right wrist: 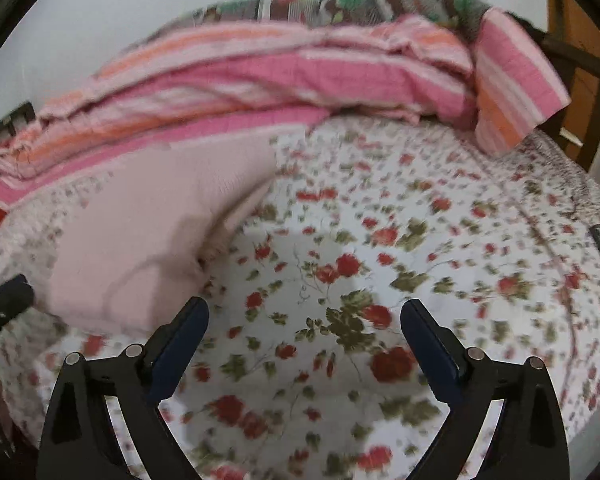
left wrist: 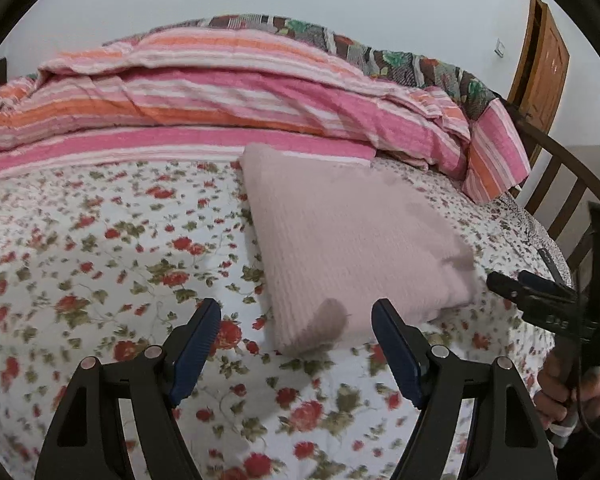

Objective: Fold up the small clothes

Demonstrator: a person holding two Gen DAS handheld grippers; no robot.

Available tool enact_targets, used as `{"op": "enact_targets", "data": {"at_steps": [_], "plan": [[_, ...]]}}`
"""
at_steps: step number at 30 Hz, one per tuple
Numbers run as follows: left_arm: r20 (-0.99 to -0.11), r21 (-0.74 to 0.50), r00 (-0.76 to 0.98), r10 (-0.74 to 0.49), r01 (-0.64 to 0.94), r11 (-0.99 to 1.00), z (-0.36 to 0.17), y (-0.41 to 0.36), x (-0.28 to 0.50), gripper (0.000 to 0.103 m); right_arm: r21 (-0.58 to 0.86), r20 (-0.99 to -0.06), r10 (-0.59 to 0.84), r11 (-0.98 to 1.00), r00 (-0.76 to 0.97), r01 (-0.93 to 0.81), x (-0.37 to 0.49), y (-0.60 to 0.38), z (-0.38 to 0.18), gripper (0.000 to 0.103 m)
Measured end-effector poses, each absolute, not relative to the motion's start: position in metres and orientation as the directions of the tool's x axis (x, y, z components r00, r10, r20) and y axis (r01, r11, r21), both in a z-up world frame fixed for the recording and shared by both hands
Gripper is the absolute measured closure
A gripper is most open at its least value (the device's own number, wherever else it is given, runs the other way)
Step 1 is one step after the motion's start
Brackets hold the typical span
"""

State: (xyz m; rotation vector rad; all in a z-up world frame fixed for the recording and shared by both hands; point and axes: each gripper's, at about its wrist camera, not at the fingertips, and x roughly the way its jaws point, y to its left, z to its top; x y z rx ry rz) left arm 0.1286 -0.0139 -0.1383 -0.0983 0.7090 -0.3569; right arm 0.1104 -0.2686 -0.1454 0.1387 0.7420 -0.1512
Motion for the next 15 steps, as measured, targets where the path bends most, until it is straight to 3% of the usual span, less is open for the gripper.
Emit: {"op": "enact_targets", "data": {"at_steps": [6, 15], "plan": [[-0.567, -0.115, 0.774, -0.281, 0.264, 0.958, -0.094, -0.024, 0.085, 0.010, 0.165, -0.642, -0.037, 0.969, 0.766, 0.186, 0.072, -0.265, -0.103, 0.007], [-0.537, -0.063, 0.819, -0.201, 0.198, 0.978, -0.054, -0.023, 0.026, 0.001, 0.059, -0.597, -0.106, 0.983, 0.795, 0.175, 0.010, -0.239, -0.066, 0.004]]}}
